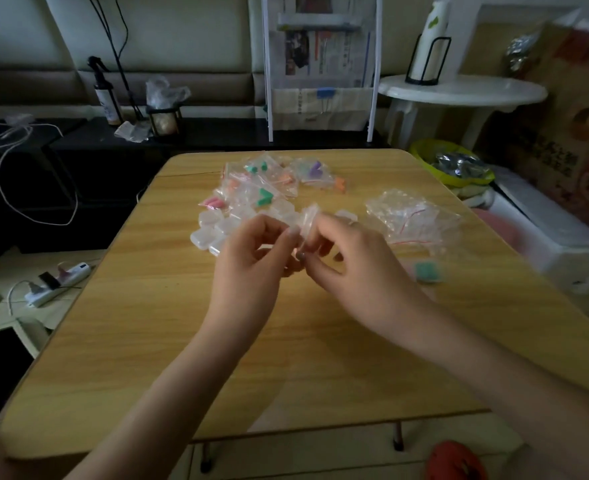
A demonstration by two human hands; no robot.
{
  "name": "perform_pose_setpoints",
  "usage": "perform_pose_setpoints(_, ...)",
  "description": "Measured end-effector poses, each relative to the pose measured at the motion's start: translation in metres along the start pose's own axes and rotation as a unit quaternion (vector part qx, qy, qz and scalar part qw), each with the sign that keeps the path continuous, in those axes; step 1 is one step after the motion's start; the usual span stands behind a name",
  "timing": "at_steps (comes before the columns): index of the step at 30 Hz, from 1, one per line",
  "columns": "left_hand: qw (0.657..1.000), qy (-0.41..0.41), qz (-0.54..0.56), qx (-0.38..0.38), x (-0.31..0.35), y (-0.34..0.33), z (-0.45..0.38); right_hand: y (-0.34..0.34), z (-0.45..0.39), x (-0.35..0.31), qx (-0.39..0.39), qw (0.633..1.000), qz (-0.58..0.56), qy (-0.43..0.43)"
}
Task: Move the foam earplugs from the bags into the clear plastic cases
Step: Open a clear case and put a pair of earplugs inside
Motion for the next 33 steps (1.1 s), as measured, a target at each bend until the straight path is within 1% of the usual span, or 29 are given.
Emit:
perform_pose_setpoints(3,0.998,0.047,0.042,-0.010,-0.007,0.001,0.000,-0.001,0.006,0.003,-0.009,0.999,-0.034,0.010)
perform_pose_setpoints(6,0.995,0.065,0.068,-0.044,-0.010,-0.001,0.001,-0.001,0.007,0.004,-0.022,0.999,-0.028,0.029)
perform_pose_setpoints(8,0.992,0.078,0.089,-0.045,-0.011,-0.002,0.001,-0.001,0.007,0.006,-0.022,0.999,-0.031,0.029)
perform_pose_setpoints(9,0.990,0.087,0.106,-0.043,-0.012,-0.002,0.000,-0.002,0.007,0.006,-0.020,0.999,-0.045,0.022)
perform_pose_setpoints(11,0.984,0.101,0.141,-0.043,-0.013,-0.001,-0.002,-0.005,0.008,0.007,0.004,0.994,-0.110,-0.011)
perform_pose_setpoints(14,0.979,0.100,0.172,-0.045,-0.011,-0.002,-0.003,-0.012,0.007,0.010,0.063,0.966,-0.234,-0.096)
perform_pose_setpoints(15,0.981,0.093,0.166,-0.039,-0.010,-0.002,-0.004,-0.014,0.006,0.010,0.076,0.957,-0.255,-0.114)
perform_pose_setpoints(16,0.985,0.083,0.146,-0.031,-0.009,-0.003,-0.005,-0.014,0.006,0.010,0.082,0.959,-0.247,-0.115)
perform_pose_setpoints(17,0.991,0.068,0.111,-0.025,-0.009,-0.004,-0.005,-0.014,0.006,0.010,0.079,0.968,-0.216,-0.102)
perform_pose_setpoints(19,1.000,0.015,0.000,-0.025,-0.009,-0.006,-0.004,-0.014,0.007,0.007,0.054,0.986,-0.144,-0.068)
perform_pose_setpoints(21,0.994,-0.041,-0.094,-0.032,-0.008,-0.009,0.000,-0.014,0.009,0.005,0.036,0.992,-0.113,-0.043)
perform_pose_setpoints(23,0.988,-0.070,-0.134,-0.029,-0.006,-0.011,0.002,-0.015,0.009,0.005,0.032,0.994,-0.100,-0.033)
perform_pose_setpoints(27,0.980,-0.090,-0.174,-0.016,-0.005,-0.012,0.002,-0.018,0.008,0.005,0.031,0.997,-0.072,-0.023)
perform_pose_setpoints(30,0.974,-0.118,-0.194,-0.014,-0.005,-0.011,0.004,-0.019,0.007,0.004,0.025,0.993,-0.105,-0.045)
perform_pose_setpoints(31,0.972,-0.126,-0.199,-0.019,-0.005,-0.011,0.004,-0.020,0.007,0.005,0.030,0.988,-0.141,-0.063)
perform_pose_setpoints(33,0.973,-0.127,-0.185,-0.045,-0.005,-0.011,0.003,-0.022,0.006,0.007,0.048,0.963,-0.241,-0.107)
Point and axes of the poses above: each hand's wrist, its own z-axis away from the middle knuckle, its own y-axis out of the back of the hand, x = y × z, the point moved 1 cm from there along -z, towards the middle knuckle, and after that the axes turned 10 degrees about -z, right-handed, at the moved point
